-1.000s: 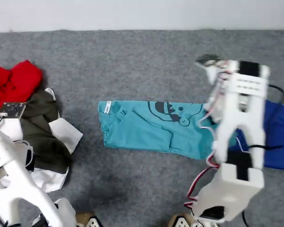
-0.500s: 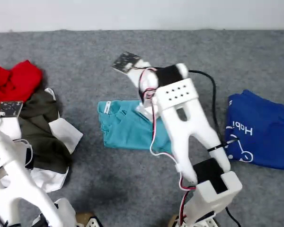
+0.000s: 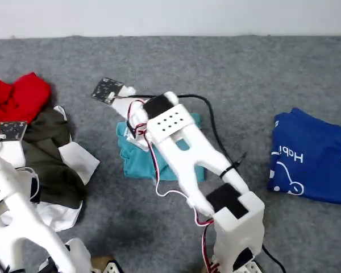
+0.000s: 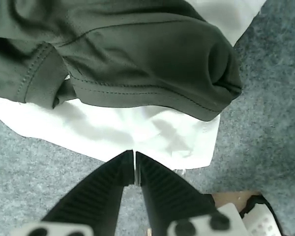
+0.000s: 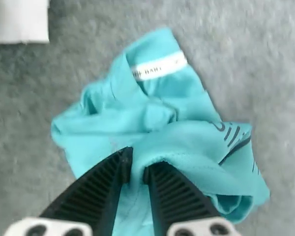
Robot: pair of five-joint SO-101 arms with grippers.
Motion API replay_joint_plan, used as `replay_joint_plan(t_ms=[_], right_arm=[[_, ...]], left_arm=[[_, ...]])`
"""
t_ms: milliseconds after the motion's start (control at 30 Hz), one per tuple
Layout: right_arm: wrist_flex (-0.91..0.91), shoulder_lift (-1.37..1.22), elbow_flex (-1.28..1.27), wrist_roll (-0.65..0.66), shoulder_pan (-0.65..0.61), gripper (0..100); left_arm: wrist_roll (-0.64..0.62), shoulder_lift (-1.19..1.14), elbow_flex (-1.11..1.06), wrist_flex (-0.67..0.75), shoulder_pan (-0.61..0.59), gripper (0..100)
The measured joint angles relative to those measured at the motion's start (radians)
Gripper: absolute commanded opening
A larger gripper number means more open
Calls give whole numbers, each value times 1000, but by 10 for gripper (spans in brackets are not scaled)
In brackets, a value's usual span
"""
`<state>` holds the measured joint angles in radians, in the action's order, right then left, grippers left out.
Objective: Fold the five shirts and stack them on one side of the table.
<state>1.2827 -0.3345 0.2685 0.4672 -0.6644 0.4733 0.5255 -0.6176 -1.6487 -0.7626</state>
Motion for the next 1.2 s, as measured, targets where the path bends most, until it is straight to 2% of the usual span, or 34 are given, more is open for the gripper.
replay_joint_plan(t_ms=[100,233,300,433,567,633,700,800,967,1100,1200], right_arm=[[-55,-12,0,0,-20,54],[-127,-29,0,-28,-28,247],[-152,-31,0,-54,-31,308],[-137,-31,43,-95,-44,246],[-23,-31,172,-91,-41,75],[34,-31,206,-48,-17,2],[74,-37,218,6,20,27],[110,-97,218,66,87,10],[80,-267,218,130,189,9],[58,-367,264,137,170,9],[106,-377,318,137,91,9]], left_arm=[[0,0,-17,0,0,15],[0,0,-54,0,0,15],[0,0,-71,0,0,15],[0,0,-87,21,0,15],[0,0,-87,26,0,15],[0,0,-87,26,0,15],[0,0,-87,31,0,15],[0,0,-87,31,0,15],[0,0,-87,31,0,15],[0,0,-87,31,0,15],[0,0,-87,31,0,15]])
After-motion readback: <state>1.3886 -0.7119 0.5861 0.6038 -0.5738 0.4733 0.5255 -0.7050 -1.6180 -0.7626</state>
